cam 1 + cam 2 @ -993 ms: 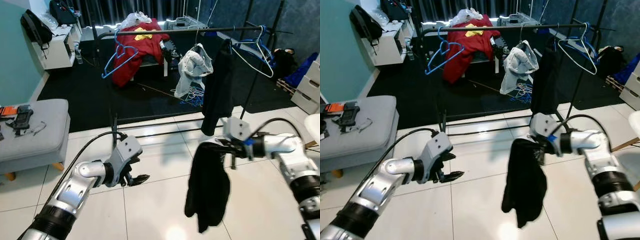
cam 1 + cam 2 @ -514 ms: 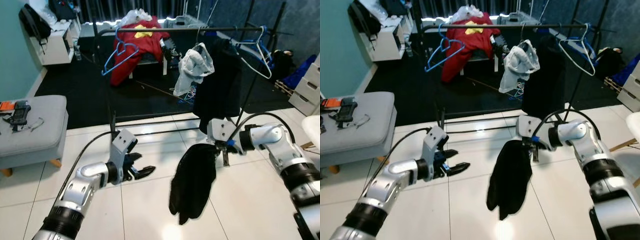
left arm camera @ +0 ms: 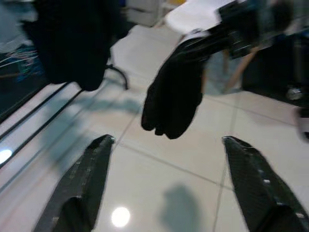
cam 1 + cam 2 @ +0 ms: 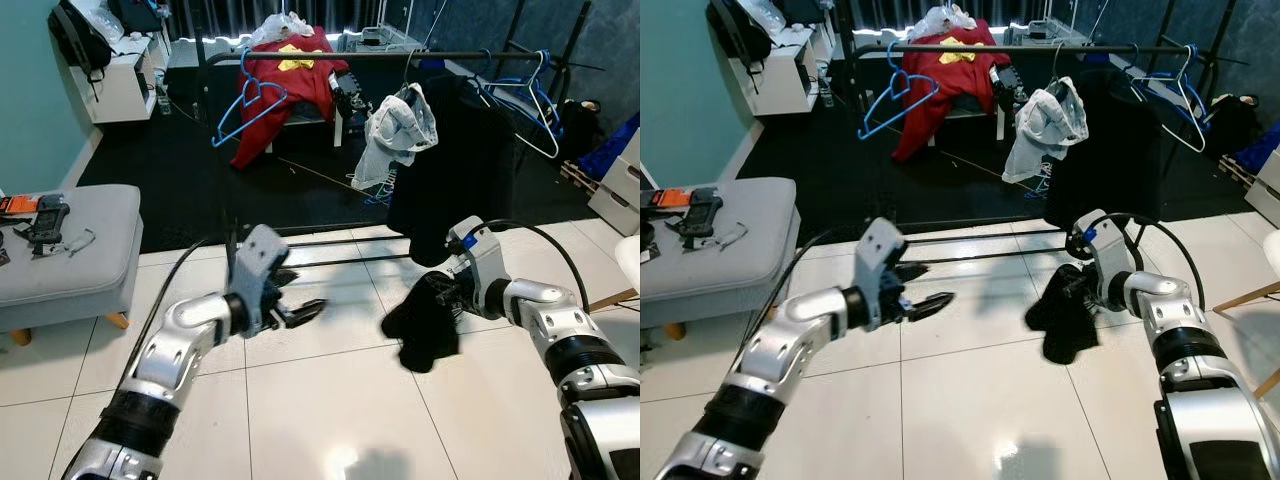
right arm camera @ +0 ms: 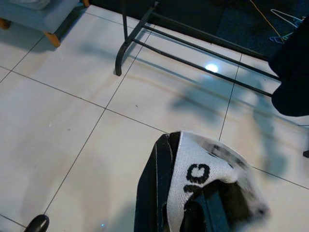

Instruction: Hang hanger

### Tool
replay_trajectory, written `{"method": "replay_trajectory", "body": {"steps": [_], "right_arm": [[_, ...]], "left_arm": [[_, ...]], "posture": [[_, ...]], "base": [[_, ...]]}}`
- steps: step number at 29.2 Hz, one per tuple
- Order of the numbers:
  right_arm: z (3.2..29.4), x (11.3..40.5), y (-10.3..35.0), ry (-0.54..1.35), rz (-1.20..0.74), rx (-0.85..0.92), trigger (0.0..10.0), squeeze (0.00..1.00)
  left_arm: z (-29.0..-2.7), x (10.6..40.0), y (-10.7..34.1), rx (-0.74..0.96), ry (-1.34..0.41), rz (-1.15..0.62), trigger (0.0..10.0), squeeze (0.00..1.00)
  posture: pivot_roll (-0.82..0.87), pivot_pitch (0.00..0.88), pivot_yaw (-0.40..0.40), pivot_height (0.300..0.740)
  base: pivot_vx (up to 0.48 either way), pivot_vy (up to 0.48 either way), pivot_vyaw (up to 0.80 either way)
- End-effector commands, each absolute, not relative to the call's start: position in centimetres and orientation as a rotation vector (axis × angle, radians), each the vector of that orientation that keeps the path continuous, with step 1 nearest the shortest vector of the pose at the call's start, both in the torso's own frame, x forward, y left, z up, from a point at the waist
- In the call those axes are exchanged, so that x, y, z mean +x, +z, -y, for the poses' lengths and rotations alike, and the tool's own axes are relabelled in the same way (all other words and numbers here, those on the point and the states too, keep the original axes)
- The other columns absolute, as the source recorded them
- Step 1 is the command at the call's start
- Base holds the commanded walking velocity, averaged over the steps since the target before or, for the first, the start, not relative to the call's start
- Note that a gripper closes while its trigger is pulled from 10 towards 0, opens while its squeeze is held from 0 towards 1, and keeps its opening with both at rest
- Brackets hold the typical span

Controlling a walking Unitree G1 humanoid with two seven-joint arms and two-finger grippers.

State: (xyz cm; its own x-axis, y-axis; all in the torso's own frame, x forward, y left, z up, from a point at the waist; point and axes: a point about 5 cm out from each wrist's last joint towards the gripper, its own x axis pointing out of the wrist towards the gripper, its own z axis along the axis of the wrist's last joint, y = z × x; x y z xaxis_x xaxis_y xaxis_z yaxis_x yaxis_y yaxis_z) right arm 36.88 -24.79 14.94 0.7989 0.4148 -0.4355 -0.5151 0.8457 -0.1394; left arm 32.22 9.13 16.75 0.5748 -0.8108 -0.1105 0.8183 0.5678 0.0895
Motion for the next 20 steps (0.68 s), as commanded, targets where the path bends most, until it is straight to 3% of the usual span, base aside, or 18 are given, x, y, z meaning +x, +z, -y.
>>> {"method": "replay_trajectory", "body": {"steps": [1, 5, 9, 10, 13, 17, 18, 19, 20], "right_arm": [[24.3, 37.2, 15.5, 0.521, -0.395, -0.260, 0.0, 0.00], [23.8, 37.6, 16.2, 0.526, -0.386, -0.249, 0.0, 0.00], [22.5, 38.3, 17.4, 0.533, -0.348, -0.128, 0.0, 0.00], [21.7, 38.5, 17.7, 0.562, -0.339, -0.084, 0.0, 0.00], [18.5, 38.9, 18.8, 0.679, -0.309, -0.004, 0.0, 0.00], [17.9, 39.0, 19.0, 0.691, -0.297, 0.006, 0.0, 0.00], [17.3, 39.1, 19.3, 0.710, -0.292, 0.021, 0.0, 0.00], [16.5, 39.1, 19.6, 0.734, -0.289, 0.040, 0.0, 0.00], [16.5, 39.1, 19.6, 0.734, -0.289, 0.040, 0.0, 0.00]], "left_arm": [[-8.7, 32.2, 16.7, 0.123, -0.984, -0.068, 10.0, 1.00], [-7.9, 31.4, 16.8, 0.141, -1.057, -0.105, 10.0, 1.00], [-6.8, 29.6, 17.4, 0.073, -1.196, -0.186, 10.0, 1.00], [-6.5, 29.5, 17.6, 0.059, -1.189, -0.182, 10.0, 1.00], [-6.5, 31.7, 16.9, 0.120, -0.953, -0.152, 10.0, 1.00], [-6.5, 32.1, 16.6, 0.148, -0.911, -0.150, 10.0, 1.00], [-6.4, 32.4, 16.5, 0.140, -0.871, -0.138, 10.0, 0.41], [-6.4, 32.9, 16.5, 0.135, -0.812, -0.128, 10.0, 0.00], [-6.4, 32.9, 16.5, 0.135, -0.812, -0.128, 10.0, 0.00]], "posture": [[-0.16, 0.070, -0.009, 0.740], [-0.16, 0.069, -0.013, 0.740], [-0.16, 0.071, -0.020, 0.740], [-0.15, 0.072, -0.022, 0.740], [-0.15, 0.072, -0.028, 0.740], [-0.15, 0.072, -0.028, 0.740], [-0.15, 0.072, -0.030, 0.740], [-0.15, 0.070, -0.030, 0.740], [-0.15, 0.070, -0.030, 0.740]], "base": [[0.000, 0.000, 0.00], [0.000, 0.000, 0.00], [0.000, 0.000, 0.00], [0.000, 0.000, 0.00], [0.000, 0.000, 0.00], [0.000, 0.000, 0.00], [0.000, 0.000, 0.00], [0.000, 0.000, 0.00], [0.000, 0.000, 0.00]]}}
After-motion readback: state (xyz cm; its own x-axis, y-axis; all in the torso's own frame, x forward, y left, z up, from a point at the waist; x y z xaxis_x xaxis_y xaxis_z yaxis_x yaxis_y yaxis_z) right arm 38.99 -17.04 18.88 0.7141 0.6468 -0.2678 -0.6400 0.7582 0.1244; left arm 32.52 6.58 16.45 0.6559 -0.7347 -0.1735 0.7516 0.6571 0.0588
